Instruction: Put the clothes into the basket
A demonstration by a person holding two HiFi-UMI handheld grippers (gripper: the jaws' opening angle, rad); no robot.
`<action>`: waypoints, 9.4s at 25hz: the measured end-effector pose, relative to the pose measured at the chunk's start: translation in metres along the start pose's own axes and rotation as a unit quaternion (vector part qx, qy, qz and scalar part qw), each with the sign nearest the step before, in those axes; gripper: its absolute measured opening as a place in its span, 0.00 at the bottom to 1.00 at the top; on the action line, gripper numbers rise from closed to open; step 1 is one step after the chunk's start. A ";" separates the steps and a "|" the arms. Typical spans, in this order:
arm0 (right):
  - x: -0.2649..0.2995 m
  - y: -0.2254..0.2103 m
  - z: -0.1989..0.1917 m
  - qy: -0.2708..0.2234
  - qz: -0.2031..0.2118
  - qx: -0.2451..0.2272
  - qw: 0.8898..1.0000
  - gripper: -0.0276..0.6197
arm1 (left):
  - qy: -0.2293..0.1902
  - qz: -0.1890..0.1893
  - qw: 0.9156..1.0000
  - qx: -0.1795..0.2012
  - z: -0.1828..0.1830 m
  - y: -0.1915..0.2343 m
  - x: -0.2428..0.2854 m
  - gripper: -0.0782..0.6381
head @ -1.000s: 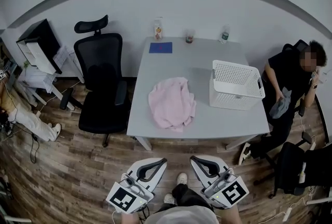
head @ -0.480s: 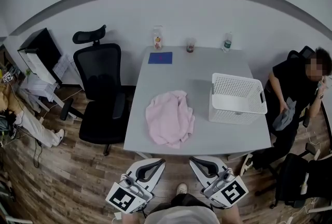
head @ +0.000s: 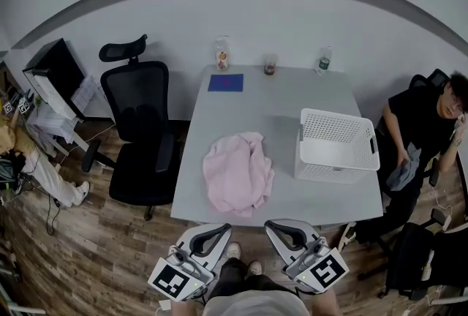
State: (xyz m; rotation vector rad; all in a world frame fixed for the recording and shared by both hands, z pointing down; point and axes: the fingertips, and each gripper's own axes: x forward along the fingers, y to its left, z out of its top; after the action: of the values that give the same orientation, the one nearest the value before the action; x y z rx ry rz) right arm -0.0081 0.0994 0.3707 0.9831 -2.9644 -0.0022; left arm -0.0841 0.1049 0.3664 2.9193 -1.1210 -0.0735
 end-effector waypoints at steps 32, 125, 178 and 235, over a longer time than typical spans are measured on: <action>0.141 -0.100 -0.029 0.045 -0.046 0.009 0.998 0.05 | 0.035 -0.089 0.995 -0.007 -0.035 0.148 0.079 0.11; 0.256 -0.169 -0.393 0.435 0.076 -0.036 0.897 0.92 | 0.156 -0.108 0.979 -0.077 -0.185 0.223 0.168 0.11; 0.251 -0.186 -0.242 0.274 -0.001 0.098 0.957 0.32 | 0.142 -0.100 0.984 -0.041 -0.151 0.219 0.145 0.11; 0.078 -0.344 0.161 -0.017 -0.188 -0.051 0.981 0.32 | 0.002 -0.239 0.961 0.141 0.028 0.110 0.283 0.11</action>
State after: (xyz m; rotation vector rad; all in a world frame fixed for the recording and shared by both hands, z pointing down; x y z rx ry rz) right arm 0.1320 -0.2241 0.2089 1.5189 -2.7242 -0.1741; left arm 0.0510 -0.1667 0.3308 3.3741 -0.4263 0.0983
